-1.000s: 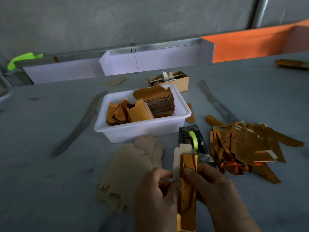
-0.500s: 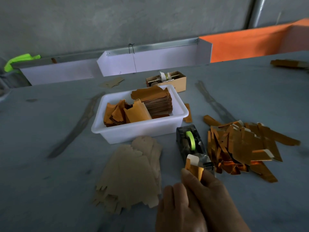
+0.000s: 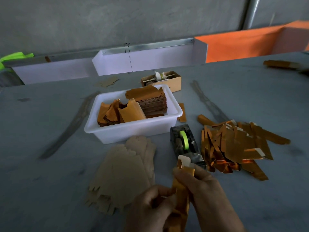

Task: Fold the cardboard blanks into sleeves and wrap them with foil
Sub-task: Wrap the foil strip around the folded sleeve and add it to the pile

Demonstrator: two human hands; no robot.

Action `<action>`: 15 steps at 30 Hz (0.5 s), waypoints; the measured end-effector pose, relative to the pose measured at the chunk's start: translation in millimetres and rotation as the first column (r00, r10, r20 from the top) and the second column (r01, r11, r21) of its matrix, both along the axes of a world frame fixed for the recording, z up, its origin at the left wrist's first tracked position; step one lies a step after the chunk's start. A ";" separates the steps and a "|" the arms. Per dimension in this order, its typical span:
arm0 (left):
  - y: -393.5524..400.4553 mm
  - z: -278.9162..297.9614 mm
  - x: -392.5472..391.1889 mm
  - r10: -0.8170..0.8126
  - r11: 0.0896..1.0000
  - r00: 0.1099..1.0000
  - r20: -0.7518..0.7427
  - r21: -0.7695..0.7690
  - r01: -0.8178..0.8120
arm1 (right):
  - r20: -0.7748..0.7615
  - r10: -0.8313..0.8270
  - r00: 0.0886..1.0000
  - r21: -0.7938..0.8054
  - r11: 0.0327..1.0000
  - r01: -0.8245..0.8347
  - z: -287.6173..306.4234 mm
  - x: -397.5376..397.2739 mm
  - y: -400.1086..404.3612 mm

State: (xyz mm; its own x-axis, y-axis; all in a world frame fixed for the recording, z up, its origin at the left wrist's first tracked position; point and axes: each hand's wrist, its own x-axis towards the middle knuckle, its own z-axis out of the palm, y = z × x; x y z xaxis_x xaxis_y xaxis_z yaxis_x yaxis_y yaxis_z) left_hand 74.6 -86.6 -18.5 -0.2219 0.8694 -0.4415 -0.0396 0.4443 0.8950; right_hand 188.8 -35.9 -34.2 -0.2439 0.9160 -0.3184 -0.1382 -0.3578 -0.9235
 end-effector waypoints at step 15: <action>25.0 2.0 13.4 0.172 0.982 0.980 0.103 0.060 -0.179 | 0.599 -0.180 0.781 0.383 0.920 -0.082 11.5 55.5 35.7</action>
State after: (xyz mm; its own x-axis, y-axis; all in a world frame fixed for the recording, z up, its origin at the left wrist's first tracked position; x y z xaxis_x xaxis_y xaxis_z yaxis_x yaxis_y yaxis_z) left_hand 87.9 -61.6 -16.5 -0.3329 0.8496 -0.4092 -0.1992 0.3608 0.9111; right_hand 244.2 -0.2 -22.7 -0.0683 0.9975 -0.0192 0.4938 0.0170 -0.8694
